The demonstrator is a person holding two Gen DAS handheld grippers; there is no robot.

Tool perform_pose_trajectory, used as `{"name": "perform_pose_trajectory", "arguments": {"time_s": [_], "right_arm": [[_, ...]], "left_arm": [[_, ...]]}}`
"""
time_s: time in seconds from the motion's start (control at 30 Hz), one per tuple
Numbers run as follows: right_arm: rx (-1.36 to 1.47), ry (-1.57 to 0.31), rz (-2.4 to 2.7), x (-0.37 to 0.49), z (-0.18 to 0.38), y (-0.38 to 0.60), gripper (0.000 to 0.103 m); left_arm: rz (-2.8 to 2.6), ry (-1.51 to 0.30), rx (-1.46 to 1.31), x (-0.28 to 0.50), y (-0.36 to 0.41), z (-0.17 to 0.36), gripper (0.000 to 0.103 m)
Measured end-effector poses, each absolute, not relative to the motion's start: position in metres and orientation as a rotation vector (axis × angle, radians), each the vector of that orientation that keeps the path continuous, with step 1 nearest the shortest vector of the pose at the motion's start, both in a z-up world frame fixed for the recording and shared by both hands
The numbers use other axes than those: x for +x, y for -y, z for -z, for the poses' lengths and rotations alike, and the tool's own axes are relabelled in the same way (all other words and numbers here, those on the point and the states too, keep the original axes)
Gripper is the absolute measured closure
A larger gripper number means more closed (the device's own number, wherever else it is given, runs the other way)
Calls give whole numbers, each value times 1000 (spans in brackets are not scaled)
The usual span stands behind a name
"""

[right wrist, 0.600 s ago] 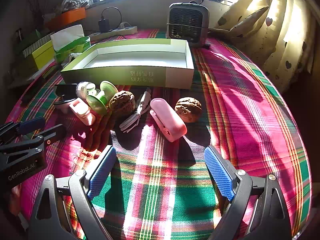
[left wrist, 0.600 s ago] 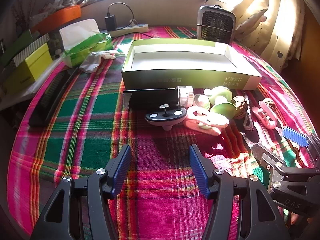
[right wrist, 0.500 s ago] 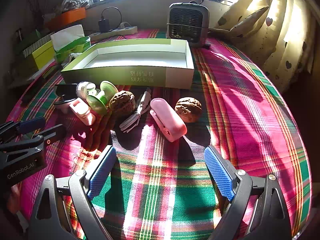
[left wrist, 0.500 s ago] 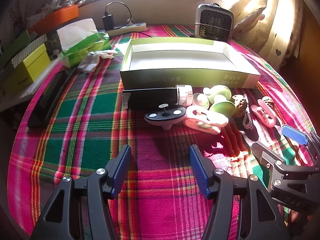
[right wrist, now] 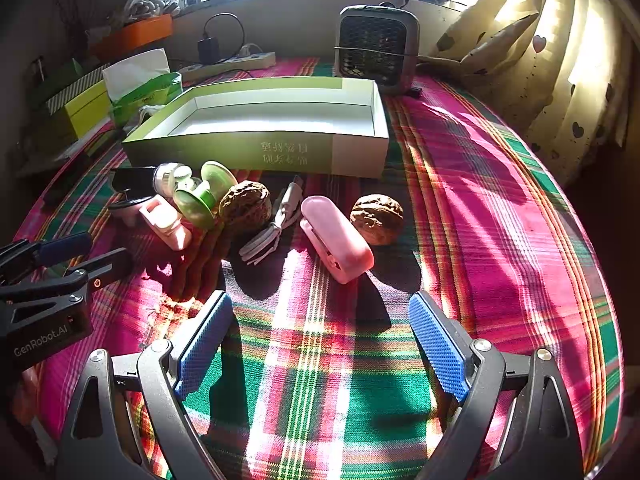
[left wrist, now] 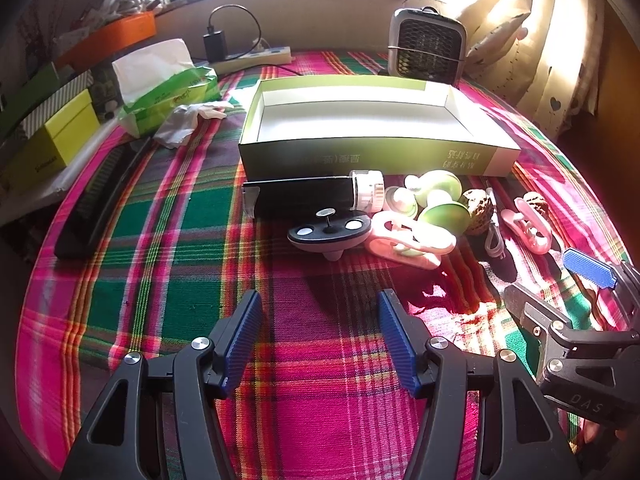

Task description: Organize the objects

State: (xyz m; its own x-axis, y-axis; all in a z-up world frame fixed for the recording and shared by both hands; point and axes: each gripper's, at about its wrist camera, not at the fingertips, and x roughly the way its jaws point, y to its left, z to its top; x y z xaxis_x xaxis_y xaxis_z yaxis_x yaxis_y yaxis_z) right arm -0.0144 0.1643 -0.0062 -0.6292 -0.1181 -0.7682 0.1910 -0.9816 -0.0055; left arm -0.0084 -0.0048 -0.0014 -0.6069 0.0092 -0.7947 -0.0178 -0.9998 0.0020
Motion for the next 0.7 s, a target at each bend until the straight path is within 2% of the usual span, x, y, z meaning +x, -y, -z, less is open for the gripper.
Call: {"name": "perform_pose_trajectory", "arguments": {"time_s": [0.7], "right_arm": [[1258,-127,2687,-14,6,-163,13]], "left_arm": [[-2799,-19,-1387,-9,5,1,45]]}}
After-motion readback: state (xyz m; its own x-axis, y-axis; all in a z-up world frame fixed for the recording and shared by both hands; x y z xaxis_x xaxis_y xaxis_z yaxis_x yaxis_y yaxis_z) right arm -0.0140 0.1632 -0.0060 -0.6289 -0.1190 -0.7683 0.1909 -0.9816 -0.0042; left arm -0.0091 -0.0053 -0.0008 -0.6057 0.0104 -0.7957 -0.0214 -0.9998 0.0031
